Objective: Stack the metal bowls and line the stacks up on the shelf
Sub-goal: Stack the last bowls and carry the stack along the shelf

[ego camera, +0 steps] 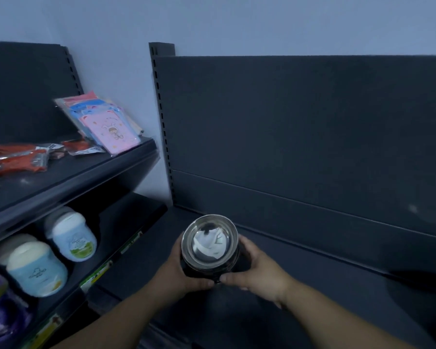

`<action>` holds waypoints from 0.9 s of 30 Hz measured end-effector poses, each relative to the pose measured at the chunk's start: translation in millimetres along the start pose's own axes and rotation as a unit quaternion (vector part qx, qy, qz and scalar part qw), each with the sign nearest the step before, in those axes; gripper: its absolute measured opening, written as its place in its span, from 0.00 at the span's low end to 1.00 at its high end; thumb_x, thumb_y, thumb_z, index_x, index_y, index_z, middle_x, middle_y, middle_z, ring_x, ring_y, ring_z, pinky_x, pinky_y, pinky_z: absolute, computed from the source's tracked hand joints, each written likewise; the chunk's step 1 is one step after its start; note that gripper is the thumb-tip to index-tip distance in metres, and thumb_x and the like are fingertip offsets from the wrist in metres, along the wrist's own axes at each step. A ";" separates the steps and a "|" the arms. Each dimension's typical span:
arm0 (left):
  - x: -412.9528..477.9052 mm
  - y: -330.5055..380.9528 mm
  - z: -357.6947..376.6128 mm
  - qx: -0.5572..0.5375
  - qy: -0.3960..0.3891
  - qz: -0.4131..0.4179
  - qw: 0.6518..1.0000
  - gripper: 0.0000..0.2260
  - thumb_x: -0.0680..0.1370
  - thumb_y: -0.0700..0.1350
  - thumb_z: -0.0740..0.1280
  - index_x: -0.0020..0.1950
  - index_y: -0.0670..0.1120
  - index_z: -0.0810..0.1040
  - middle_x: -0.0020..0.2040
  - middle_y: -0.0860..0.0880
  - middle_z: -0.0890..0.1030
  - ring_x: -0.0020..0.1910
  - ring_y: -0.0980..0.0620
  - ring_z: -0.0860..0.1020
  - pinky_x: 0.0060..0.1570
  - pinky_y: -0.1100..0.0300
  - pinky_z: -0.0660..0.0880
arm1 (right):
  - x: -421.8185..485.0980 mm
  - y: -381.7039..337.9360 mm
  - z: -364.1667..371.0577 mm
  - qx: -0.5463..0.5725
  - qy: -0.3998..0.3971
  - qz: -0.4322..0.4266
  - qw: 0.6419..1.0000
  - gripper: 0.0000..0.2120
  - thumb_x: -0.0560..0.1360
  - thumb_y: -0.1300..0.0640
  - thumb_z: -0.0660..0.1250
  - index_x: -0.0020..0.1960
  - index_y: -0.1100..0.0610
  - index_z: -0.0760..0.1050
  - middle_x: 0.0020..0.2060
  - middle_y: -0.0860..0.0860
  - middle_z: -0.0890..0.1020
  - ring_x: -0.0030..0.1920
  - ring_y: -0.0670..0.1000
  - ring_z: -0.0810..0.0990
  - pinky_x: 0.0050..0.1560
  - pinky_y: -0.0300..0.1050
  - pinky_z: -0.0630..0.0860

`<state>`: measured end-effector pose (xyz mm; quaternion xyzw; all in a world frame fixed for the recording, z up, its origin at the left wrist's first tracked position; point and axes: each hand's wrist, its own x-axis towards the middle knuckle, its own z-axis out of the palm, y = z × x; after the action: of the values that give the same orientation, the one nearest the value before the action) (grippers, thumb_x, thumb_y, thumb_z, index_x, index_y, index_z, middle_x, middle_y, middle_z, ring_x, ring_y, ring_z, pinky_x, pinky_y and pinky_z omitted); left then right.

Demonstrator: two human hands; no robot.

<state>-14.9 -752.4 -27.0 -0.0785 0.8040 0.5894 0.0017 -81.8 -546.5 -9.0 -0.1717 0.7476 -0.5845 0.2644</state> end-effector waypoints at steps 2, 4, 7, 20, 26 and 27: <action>1.4 1.4 2.2 -0.014 -0.014 0.028 0.999 0.50 0.57 0.39 0.82 0.73 0.55 0.60 0.62 0.56 0.77 0.60 0.65 0.75 0.54 0.72 0.73 | -11.5 -2.8 0.8 0.018 0.016 0.011 1.000 0.40 0.66 0.59 0.79 0.67 0.37 0.60 0.57 0.30 0.72 0.56 0.39 0.78 0.47 0.38 0.79; 1.9 3.6 3.5 -0.023 -0.050 0.054 0.997 0.46 0.60 0.35 0.80 0.71 0.54 0.62 0.61 0.53 0.78 0.60 0.62 0.76 0.52 0.71 0.73 | -23.8 -3.8 3.6 0.031 0.049 0.020 0.998 0.38 0.67 0.58 0.79 0.66 0.36 0.62 0.62 0.33 0.73 0.56 0.42 0.79 0.46 0.42 0.80; 2.1 7.0 9.0 -0.025 -0.100 0.080 0.991 0.45 0.61 0.39 0.80 0.70 0.60 0.62 0.60 0.60 0.79 0.61 0.59 0.77 0.58 0.63 0.75 | -44.1 -2.7 7.6 0.073 0.094 0.019 0.993 0.40 0.66 0.60 0.79 0.70 0.41 0.64 0.65 0.39 0.75 0.62 0.46 0.78 0.45 0.41 0.80; -66.7 45.1 85.8 -0.049 -0.309 0.142 0.939 0.48 0.60 0.46 0.82 0.70 0.66 0.59 0.62 0.66 0.75 0.61 0.72 0.70 0.60 0.70 0.66 | -216.8 6.1 34.1 0.177 0.345 0.037 0.921 0.31 0.67 0.47 0.77 0.67 0.42 0.69 0.59 0.44 0.82 0.58 0.50 0.82 0.62 0.54 0.77; -123.8 77.5 158.3 -0.048 -0.391 0.165 0.904 0.44 0.63 0.45 0.82 0.70 0.66 0.60 0.62 0.64 0.76 0.59 0.73 0.72 0.52 0.75 0.69 | -315.7 27.2 23.0 0.206 0.455 0.056 0.865 0.24 0.72 0.46 0.72 0.67 0.41 0.70 0.56 0.45 0.83 0.60 0.52 0.81 0.64 0.57 0.75; -137.3 82.9 173.0 -0.048 -0.407 0.169 0.896 0.44 0.63 0.45 0.81 0.70 0.65 0.60 0.61 0.63 0.76 0.58 0.74 0.72 0.50 0.76 0.70 | -336.7 32.1 20.9 0.209 0.468 0.056 0.857 0.24 0.72 0.46 0.72 0.66 0.41 0.71 0.56 0.44 0.83 0.60 0.52 0.80 0.64 0.57 0.75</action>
<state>94.5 -547.0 11.7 0.3056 0.7049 0.5992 0.2251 202.1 -364.1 21.9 0.2240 0.6514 -0.7228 -0.0548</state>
